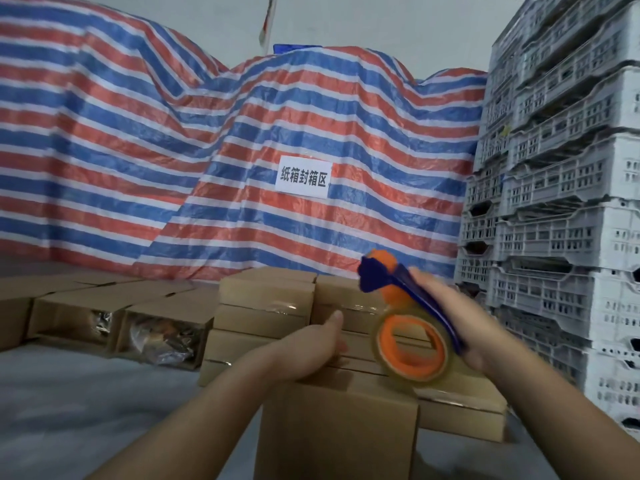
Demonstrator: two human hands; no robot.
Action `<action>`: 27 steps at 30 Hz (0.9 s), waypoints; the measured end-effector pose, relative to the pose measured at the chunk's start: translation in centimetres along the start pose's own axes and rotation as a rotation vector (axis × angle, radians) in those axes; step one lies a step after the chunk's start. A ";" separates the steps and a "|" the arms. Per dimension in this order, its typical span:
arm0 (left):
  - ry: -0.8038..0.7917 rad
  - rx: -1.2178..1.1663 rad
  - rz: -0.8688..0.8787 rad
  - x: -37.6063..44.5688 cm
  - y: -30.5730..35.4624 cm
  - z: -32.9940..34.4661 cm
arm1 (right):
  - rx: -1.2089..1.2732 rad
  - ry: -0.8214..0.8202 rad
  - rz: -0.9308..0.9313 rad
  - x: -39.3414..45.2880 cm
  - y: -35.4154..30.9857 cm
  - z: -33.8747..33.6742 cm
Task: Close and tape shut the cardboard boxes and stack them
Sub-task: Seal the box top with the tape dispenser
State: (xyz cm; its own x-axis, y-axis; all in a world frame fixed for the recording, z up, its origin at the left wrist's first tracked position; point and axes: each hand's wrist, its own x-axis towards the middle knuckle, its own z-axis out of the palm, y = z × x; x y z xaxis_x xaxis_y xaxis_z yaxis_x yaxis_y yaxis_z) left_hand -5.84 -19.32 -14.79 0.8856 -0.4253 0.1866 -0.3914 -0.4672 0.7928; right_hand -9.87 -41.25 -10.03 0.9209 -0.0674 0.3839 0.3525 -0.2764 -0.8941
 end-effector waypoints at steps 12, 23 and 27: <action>0.162 -0.921 -0.033 0.1 -0.6 -1.1 | -0.225 -0.133 0.025 2.7 -0.8 2.6; 0.174 -0.845 -0.066 -1.2 -0.2 -1.4 | -0.457 -0.132 0.048 3.9 -1.3 3.1; 0.319 -0.805 -0.132 -1.1 -0.4 -0.9 | -0.444 -0.200 0.098 4.7 -1.2 2.6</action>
State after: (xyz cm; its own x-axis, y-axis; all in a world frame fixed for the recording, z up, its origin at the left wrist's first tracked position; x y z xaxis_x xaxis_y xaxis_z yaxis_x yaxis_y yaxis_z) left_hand -6.43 -17.91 -14.81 0.9860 -0.1134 0.1220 -0.0916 0.2429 0.9657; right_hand -5.49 -38.71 -7.73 0.9753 0.0600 0.2125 0.1982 -0.6626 -0.7222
